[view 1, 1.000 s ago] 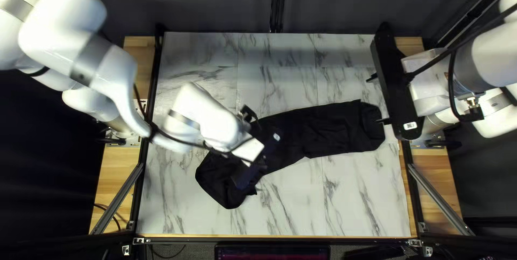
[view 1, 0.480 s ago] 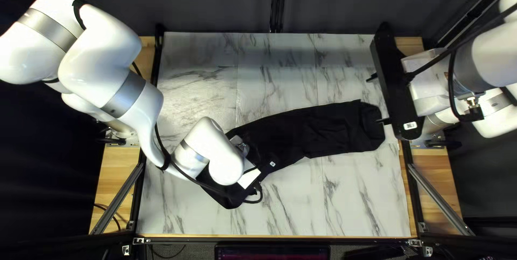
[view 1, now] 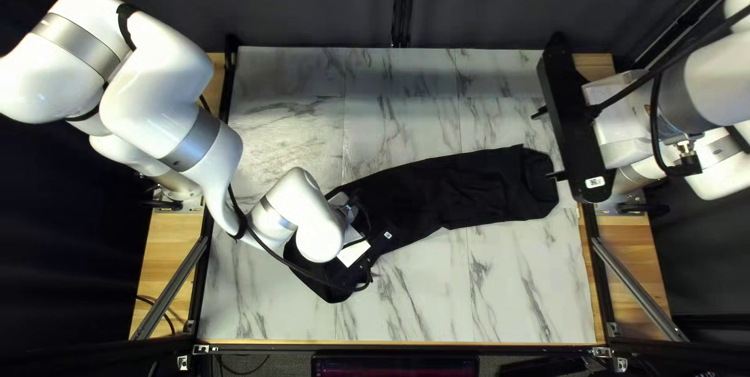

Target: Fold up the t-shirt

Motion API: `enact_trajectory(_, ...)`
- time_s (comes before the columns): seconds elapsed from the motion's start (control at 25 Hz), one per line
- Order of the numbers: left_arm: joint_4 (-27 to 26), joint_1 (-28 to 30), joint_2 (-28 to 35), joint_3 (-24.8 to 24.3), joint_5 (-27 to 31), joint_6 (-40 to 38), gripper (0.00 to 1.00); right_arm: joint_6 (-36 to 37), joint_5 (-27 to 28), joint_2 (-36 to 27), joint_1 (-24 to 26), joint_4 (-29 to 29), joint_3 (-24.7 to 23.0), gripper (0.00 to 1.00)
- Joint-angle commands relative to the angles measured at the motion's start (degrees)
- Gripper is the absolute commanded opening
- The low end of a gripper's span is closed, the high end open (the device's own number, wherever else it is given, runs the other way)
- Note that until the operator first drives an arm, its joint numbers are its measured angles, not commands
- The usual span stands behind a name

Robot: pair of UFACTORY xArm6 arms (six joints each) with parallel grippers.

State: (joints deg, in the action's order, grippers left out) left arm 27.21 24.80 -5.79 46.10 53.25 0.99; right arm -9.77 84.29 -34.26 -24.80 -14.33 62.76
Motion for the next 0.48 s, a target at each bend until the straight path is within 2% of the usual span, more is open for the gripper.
enact_trajectory(0.04, 0.8, 0.8, 0.7, 0.4, 1.1, -1.0, 0.00, 0.0, 0.0, 0.0, 0.0, 0.0, 0.0, 1.00)
enact_trajectory(0.4, 1.1, 1.7, 2.3, -0.8, 1.7, -1.9, 0.00, 0.0, 0.0, 0.0, 0.0, 0.0, 0.0, 1.00)
enact_trajectory(0.44, 1.2, 1.7, 2.9, -1.5, 1.5, -1.9, 0.06, 0.0, 0.0, 0.0, 0.0, 0.0, 0.0, 1.00)
enact_trajectory(0.48, 1.1, 1.8, 3.2, -2.0, 1.3, -1.8, 0.88, 0.0, 0.0, 0.0, 0.0, 0.0, 0.0, 1.00)
